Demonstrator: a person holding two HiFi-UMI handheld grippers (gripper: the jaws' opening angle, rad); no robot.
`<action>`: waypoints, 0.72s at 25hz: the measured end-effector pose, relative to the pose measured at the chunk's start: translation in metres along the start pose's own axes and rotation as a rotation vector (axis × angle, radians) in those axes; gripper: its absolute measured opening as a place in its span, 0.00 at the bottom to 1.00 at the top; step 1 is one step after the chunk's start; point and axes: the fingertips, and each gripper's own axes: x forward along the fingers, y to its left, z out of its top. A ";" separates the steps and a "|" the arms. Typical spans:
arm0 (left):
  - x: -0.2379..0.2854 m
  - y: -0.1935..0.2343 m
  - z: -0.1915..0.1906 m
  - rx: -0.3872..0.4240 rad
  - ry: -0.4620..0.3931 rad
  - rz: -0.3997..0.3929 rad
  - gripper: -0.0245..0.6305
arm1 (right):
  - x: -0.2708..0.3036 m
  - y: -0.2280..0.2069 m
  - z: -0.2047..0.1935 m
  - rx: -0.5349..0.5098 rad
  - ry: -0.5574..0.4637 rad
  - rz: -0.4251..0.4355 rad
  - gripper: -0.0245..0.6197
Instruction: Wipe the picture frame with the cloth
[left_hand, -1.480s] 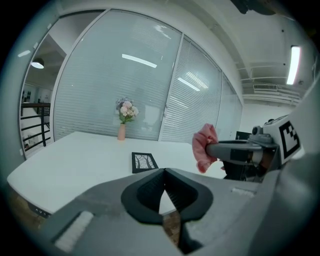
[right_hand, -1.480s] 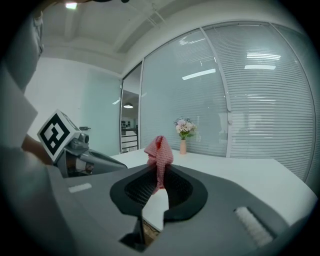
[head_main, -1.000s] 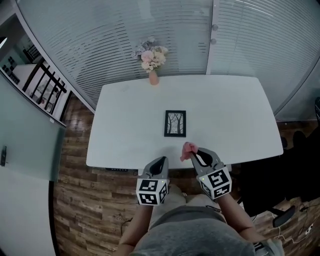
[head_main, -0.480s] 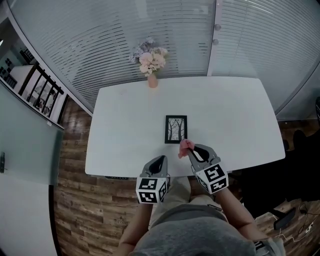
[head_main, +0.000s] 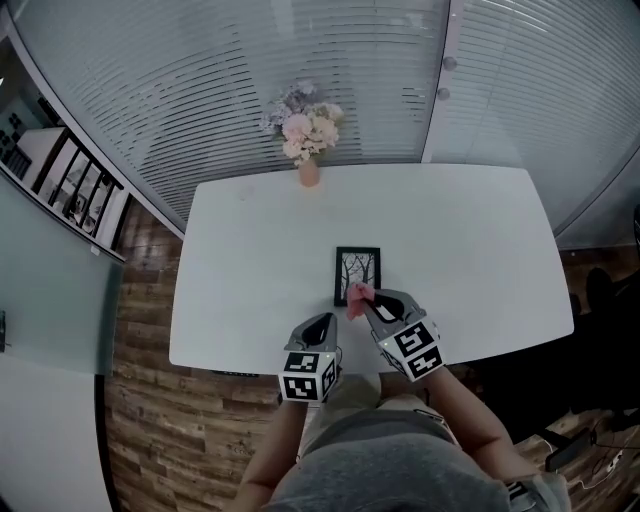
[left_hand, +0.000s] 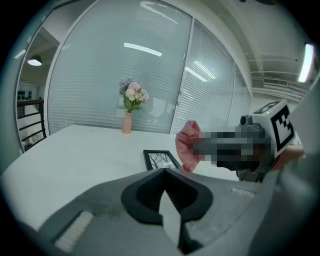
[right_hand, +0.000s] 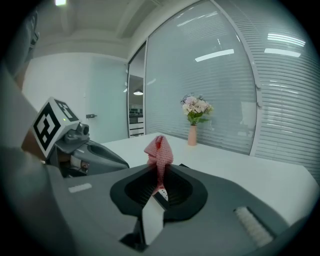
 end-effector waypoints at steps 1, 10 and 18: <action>0.004 0.002 -0.001 -0.002 0.008 -0.001 0.04 | 0.006 0.000 -0.001 -0.003 0.009 0.008 0.10; 0.034 0.014 -0.010 -0.024 0.066 -0.018 0.04 | 0.047 -0.006 -0.017 -0.053 0.109 0.047 0.10; 0.052 0.018 -0.016 -0.025 0.111 -0.029 0.04 | 0.075 -0.010 -0.040 -0.117 0.209 0.066 0.10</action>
